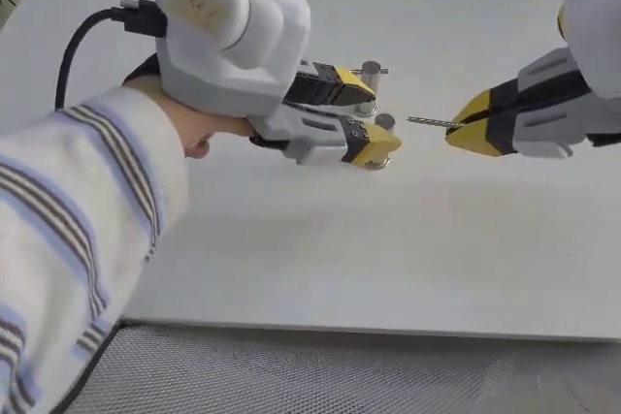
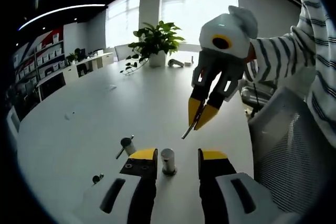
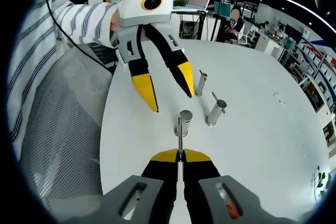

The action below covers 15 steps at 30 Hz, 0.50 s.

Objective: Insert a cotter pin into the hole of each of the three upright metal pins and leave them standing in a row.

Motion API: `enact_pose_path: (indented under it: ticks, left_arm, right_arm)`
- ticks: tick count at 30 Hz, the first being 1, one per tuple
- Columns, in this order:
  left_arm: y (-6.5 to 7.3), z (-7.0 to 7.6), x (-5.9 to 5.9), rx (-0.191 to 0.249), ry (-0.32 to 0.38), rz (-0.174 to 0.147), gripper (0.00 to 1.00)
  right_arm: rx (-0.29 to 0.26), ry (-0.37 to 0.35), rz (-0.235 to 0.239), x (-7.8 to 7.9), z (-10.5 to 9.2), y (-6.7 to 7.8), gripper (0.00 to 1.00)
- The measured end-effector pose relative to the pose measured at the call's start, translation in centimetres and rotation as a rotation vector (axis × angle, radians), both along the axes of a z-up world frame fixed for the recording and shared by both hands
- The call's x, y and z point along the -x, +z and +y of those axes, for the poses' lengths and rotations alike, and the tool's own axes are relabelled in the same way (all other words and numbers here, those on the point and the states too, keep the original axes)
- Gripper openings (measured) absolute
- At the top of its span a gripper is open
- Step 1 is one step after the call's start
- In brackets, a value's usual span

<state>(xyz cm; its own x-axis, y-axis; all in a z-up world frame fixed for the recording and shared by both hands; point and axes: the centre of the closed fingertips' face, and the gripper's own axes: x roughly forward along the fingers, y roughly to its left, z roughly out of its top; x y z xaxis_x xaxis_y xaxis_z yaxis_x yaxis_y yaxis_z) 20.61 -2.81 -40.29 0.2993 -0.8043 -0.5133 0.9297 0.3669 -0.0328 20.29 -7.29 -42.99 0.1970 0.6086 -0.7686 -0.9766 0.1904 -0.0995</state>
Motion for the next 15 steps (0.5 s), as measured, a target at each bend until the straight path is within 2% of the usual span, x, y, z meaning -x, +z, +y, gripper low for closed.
enact_pose_path:
  ticks: [9,10,15]
  left_arm:
    - [-2.1,0.2,-1.6,-0.042,0.006,0.019,0.24]
    - [-2.0,-0.4,-1.2,-0.046,0.002,0.017,0.24]
    - [-2.7,-0.4,-1.7,-0.073,-0.015,0.014,0.2]
  right_arm:
    - [0.028,0.004,0.012,-0.6,-0.4,-1.5,0.0]
    - [0.029,0.005,0.013,-0.8,-0.4,-1.6,0.0]
    - [0.026,0.009,0.019,-0.9,-0.2,-1.8,0.0]
